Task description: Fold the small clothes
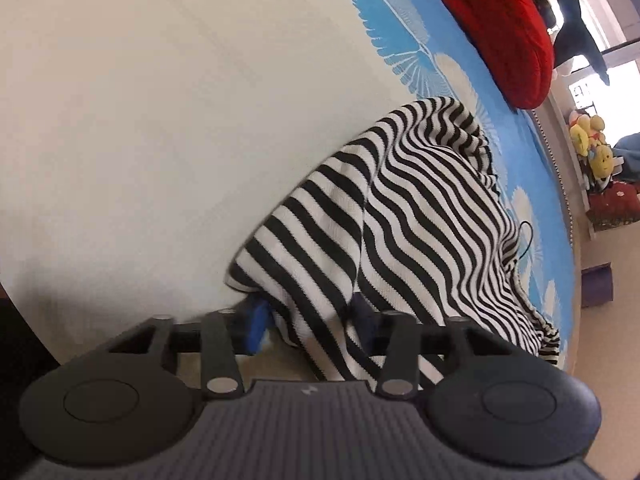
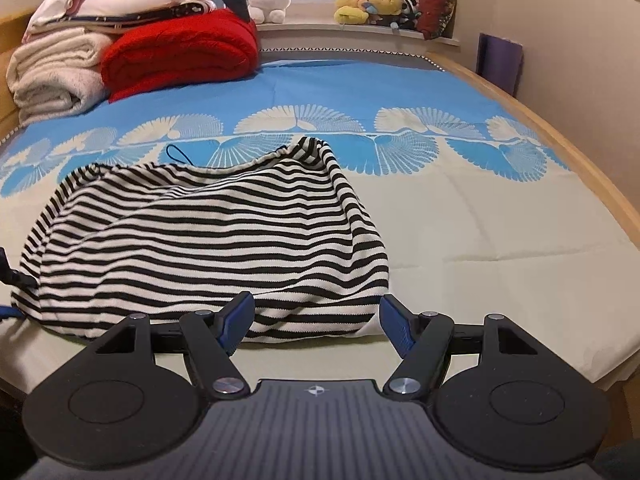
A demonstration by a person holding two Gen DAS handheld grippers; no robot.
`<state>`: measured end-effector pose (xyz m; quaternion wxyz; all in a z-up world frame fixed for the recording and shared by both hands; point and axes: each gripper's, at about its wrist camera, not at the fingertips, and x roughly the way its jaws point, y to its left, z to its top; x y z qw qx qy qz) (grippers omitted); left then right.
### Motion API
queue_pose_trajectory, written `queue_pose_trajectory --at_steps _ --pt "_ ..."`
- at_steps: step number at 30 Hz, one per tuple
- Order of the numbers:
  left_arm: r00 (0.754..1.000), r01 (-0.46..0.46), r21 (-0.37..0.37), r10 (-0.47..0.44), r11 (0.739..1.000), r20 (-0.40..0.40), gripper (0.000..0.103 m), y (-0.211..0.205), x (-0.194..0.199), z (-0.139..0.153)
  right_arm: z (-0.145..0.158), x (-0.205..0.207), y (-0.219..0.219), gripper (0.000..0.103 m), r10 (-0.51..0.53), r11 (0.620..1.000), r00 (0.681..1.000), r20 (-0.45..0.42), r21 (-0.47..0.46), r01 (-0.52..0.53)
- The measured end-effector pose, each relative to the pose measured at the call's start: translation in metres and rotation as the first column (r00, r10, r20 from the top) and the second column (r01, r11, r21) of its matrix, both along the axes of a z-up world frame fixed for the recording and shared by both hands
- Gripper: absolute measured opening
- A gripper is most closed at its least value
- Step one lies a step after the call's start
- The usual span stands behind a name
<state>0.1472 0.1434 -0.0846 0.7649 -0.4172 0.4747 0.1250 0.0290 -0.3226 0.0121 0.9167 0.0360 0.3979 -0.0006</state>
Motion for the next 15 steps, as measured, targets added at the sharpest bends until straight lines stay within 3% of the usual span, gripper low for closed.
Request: queue_pose_trajectory --at_steps 2,3,8,15 --pt "1.000 0.001 -0.014 0.000 1.000 0.003 0.016 0.003 0.001 0.000 0.002 -0.002 0.004 0.071 0.000 1.000 1.000 0.012 -0.016 0.000" --pt "1.000 -0.001 -0.013 0.001 1.000 0.009 0.013 0.003 0.000 0.001 0.004 -0.002 0.005 0.071 0.004 1.000 1.000 0.020 -0.021 -0.003" --pt "0.997 0.047 0.070 -0.051 0.996 0.059 0.010 -0.003 -0.005 0.024 0.021 0.007 0.005 0.071 0.022 1.000 0.999 0.032 -0.008 -0.022" --pt "0.981 0.080 0.180 -0.109 0.980 0.159 0.008 0.003 -0.030 0.062 0.065 0.037 -0.016 0.071 0.053 0.998 0.988 0.143 -0.049 -0.047"
